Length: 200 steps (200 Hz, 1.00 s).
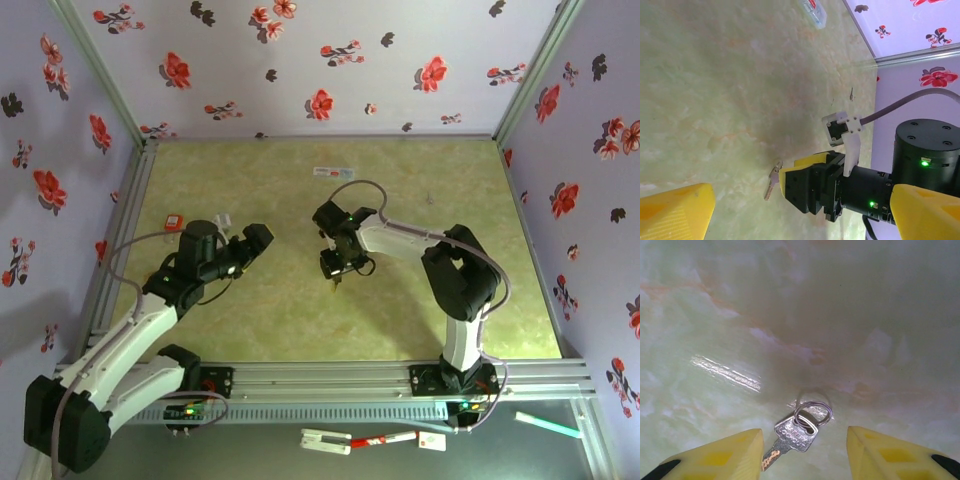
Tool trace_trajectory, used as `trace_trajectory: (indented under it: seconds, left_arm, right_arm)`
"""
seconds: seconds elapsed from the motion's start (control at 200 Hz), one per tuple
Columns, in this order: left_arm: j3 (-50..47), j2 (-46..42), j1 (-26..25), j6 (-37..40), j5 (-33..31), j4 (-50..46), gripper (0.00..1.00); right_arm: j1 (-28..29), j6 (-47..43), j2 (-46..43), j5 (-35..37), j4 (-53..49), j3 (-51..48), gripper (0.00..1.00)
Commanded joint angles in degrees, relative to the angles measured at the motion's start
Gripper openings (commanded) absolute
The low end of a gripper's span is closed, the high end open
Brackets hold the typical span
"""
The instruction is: Unlock with the key
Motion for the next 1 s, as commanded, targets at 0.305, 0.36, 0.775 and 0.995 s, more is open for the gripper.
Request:
trace_trajectory:
  seconds: [0.305,0.36,0.775,0.995]
  left_arm:
    - [-0.8,-2.2,1.2,2.0,0.1,-3.0,0.92]
    - [-0.7,-2.4,1.3,2.0,0.1,-2.9,0.92]
    - [-0.9,-2.7,1.8,2.1,0.0,-3.3,0.92]
    - [-1.3,-3.0,2.2,2.2,-0.1,-3.2,0.92]
  right_arm:
    - [-2.3,-2.9,3.3,-0.1,-1.2,2.0,0.41]
    - [-2.4,-3.0,3.7,-0.5,-1.0,2.2,0.40]
    - [-2.6,-1.5,5.2,-1.2,0.0,1.9,0.29]
    - [-3.0,1.2,4.5,0.0,0.9,1.2,0.19]
